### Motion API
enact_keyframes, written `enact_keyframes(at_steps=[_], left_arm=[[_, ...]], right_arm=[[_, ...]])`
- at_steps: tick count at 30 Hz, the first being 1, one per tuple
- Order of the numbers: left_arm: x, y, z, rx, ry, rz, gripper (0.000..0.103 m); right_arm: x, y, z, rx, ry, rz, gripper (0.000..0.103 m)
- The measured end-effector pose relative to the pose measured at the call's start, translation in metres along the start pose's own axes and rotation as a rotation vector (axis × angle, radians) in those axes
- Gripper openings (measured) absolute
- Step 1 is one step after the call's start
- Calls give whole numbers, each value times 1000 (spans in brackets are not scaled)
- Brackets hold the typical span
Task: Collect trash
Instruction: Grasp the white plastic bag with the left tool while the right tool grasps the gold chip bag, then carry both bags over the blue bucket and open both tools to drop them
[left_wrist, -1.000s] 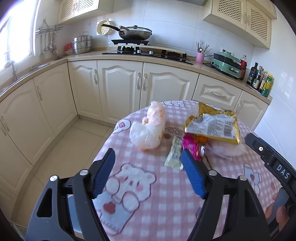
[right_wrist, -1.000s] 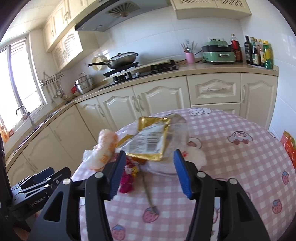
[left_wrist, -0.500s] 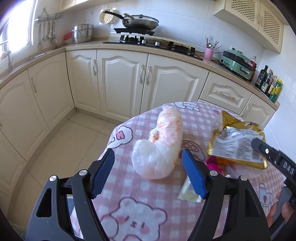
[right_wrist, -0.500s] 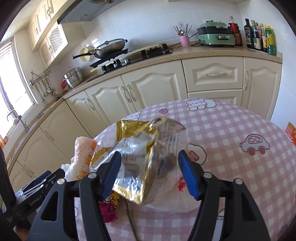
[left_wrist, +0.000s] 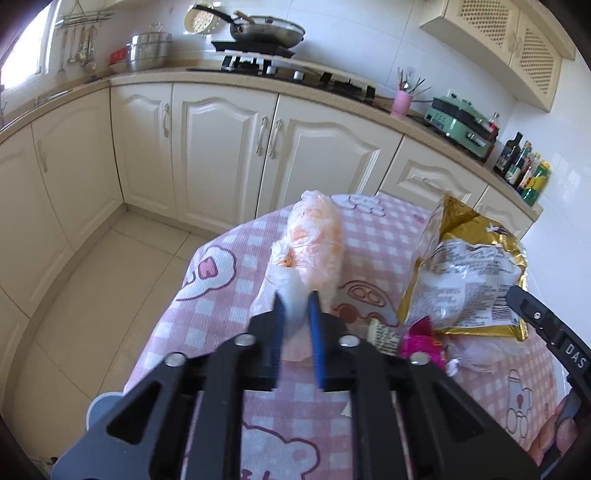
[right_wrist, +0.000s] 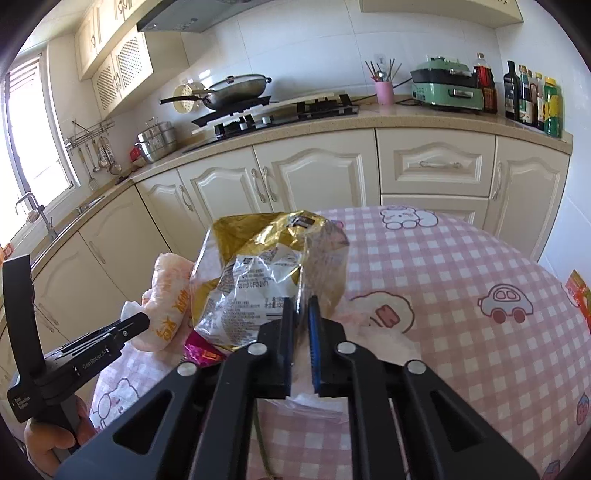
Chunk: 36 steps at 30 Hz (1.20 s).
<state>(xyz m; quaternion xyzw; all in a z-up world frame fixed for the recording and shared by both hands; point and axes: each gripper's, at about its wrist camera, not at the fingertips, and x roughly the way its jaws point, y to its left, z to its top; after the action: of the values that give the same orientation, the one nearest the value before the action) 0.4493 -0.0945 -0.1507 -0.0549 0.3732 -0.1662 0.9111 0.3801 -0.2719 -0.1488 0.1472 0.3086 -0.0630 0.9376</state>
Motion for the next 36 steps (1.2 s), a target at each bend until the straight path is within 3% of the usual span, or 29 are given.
enact_keyframes(at_steps=[9, 17, 25, 36], left_arm=[[-64, 9, 4, 3, -116, -24, 5], [-130, 43, -8, -45, -196, 28, 5], [-179, 103, -41, -162, -220, 129, 5], [-191, 211, -104, -373, -130, 306, 5]], right_arm=[[-37, 26, 11, -17, -121, 28, 5], [-80, 77, 13, -69, -200, 97, 5], [-80, 177, -25, -193, -117, 236, 5], [-26, 316, -113, -369, 90, 361, 5]])
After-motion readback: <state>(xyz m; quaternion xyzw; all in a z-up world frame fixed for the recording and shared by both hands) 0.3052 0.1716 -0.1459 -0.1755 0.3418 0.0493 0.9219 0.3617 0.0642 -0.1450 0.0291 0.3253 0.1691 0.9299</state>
